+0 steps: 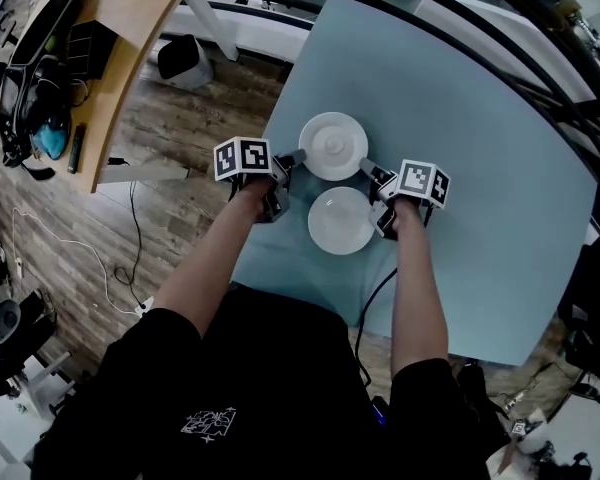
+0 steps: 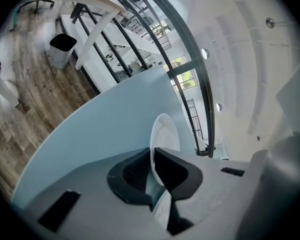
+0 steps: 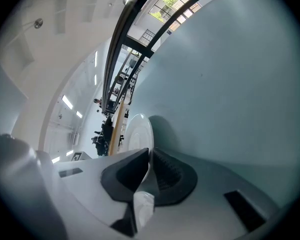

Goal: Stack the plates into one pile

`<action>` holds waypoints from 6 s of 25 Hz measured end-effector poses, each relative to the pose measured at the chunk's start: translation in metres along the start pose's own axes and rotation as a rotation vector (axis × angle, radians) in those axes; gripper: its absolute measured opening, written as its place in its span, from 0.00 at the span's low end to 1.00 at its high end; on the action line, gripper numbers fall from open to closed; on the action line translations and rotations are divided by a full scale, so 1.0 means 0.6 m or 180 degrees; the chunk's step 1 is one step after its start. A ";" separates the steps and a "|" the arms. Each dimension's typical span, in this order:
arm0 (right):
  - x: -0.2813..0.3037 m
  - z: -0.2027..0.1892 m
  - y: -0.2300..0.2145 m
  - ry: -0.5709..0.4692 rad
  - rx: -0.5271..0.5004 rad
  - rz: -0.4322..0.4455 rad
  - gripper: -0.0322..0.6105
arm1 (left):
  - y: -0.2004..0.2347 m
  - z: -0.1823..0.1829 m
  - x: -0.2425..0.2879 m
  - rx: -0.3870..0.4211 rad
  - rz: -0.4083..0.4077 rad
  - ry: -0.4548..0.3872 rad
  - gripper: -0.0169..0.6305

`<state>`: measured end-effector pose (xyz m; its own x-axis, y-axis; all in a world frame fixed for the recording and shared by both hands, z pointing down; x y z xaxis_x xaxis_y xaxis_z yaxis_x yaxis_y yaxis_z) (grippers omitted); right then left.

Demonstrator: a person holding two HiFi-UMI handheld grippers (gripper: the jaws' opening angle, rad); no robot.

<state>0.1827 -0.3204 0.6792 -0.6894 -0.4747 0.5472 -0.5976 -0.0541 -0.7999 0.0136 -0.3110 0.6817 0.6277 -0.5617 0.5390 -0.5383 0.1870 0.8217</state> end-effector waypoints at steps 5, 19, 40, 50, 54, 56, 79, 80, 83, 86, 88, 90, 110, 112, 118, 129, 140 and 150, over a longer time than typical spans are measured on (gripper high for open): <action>-0.019 -0.003 0.010 -0.0075 -0.0031 0.0021 0.10 | -0.013 -0.009 -0.009 0.0095 -0.0060 0.0030 0.08; -0.106 -0.058 0.018 -0.0379 0.0029 -0.0098 0.09 | -0.049 -0.070 -0.042 0.0392 -0.0242 0.0333 0.08; -0.199 -0.187 -0.024 -0.0665 0.0467 -0.0358 0.09 | -0.053 -0.177 -0.069 0.0765 -0.0269 0.0941 0.08; -0.203 -0.229 -0.032 -0.0530 0.0339 -0.0574 0.10 | -0.020 -0.213 -0.085 0.0873 -0.0170 0.1202 0.08; -0.210 -0.234 -0.037 -0.0505 0.0256 -0.0672 0.10 | -0.021 -0.227 -0.088 0.1046 -0.0120 0.1296 0.08; -0.214 -0.236 -0.039 -0.0498 0.0240 -0.0699 0.10 | -0.023 -0.233 -0.089 0.1118 -0.0120 0.1336 0.08; -0.201 -0.248 -0.004 -0.0258 -0.0481 -0.1001 0.31 | -0.024 -0.207 -0.129 0.1308 -0.0267 0.1311 0.16; -0.199 -0.250 -0.002 -0.0251 -0.0495 -0.1031 0.31 | -0.023 -0.203 -0.133 0.1323 -0.0279 0.1303 0.16; -0.196 -0.261 0.000 -0.0202 -0.0540 -0.1111 0.33 | -0.021 -0.195 -0.148 0.1366 -0.0318 0.1294 0.16; -0.196 -0.267 0.004 -0.0183 -0.0644 -0.1202 0.34 | -0.021 -0.190 -0.162 0.1454 -0.0340 0.1297 0.16; -0.198 -0.266 0.009 -0.0232 -0.0693 -0.1248 0.34 | -0.020 -0.185 -0.170 0.1503 -0.0362 0.1279 0.16; -0.206 -0.263 0.019 -0.0373 -0.0692 -0.1276 0.34 | -0.022 -0.177 -0.179 0.1557 -0.0396 0.1232 0.16; -0.425 -0.128 0.291 -0.2792 -0.1491 -0.0975 0.06 | -0.218 0.004 -0.304 0.2811 -0.0904 -0.0365 0.04; -0.460 -0.101 0.320 -0.2982 -0.1675 -0.1001 0.06 | -0.261 0.020 -0.319 0.2928 -0.0976 -0.0608 0.04; -0.547 -0.040 0.382 -0.3362 -0.2121 -0.1034 0.06 | -0.395 0.048 -0.359 0.3233 -0.1220 -0.1178 0.04; -0.619 -0.003 0.447 -0.3648 -0.2606 -0.1029 0.06 | -0.564 0.044 -0.416 0.3722 -0.1621 -0.1764 0.04; -0.632 0.013 0.508 -0.3740 -0.2966 -0.0890 0.06 | -0.627 0.038 -0.447 0.4259 -0.1622 -0.2242 0.04; -0.642 0.012 0.516 -0.3788 -0.3018 -0.0900 0.06 | -0.645 0.034 -0.456 0.4246 -0.1674 -0.2408 0.04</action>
<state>0.2661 -0.1608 0.2188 -0.0751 -0.9714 -0.2250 -0.9967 0.0799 -0.0119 0.0385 -0.2463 0.2123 0.7019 -0.6567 -0.2757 -0.6972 -0.7126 -0.0777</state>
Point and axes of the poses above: the fingertips, and each gripper's own axes: x forward along the fingers, y to its left, z out of its top, the point moved 2 cm from there along -x, backward along the fingers, and after that the axes turned 9 degrees about -y, right-handed, at the moved point
